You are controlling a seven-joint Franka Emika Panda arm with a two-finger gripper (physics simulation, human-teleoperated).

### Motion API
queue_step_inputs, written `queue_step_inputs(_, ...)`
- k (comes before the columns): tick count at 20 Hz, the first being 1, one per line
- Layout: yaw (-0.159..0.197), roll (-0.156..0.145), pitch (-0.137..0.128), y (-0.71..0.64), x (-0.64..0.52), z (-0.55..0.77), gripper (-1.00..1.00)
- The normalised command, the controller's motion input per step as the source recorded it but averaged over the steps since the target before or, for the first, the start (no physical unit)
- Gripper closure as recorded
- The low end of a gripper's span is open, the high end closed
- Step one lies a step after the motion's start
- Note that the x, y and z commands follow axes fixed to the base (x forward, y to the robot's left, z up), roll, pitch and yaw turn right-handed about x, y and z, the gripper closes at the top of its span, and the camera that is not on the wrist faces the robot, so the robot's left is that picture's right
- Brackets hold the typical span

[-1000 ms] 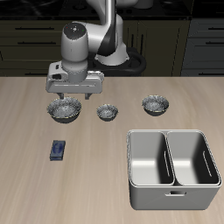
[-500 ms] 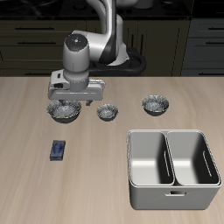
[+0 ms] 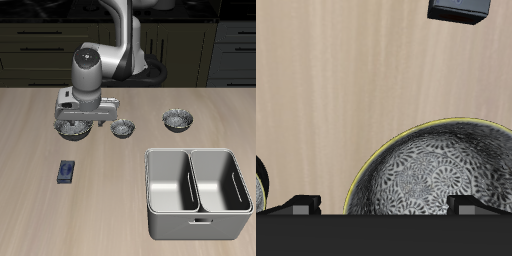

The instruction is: Place the largest bowl in the left side of the drainer

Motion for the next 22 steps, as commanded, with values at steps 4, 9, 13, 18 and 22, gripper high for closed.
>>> queue_step_inputs(4,-0.006,-0.008,0.015,-0.01,0.01,-0.11,-1.00)
queue_step_inputs(9,-0.002,-0.005,0.021,-0.02,0.03,-0.15,-1.00)
queue_step_inputs(13,0.005,-0.009,0.025,0.03,0.04,-0.21,-1.00)
queue_step_inputs(18,-0.001,0.015,-0.006,0.04,-0.01,-0.02,1.00)
queue_step_inputs(22,-0.008,0.008,-0.001,0.04,-0.01,0.02,1.00)
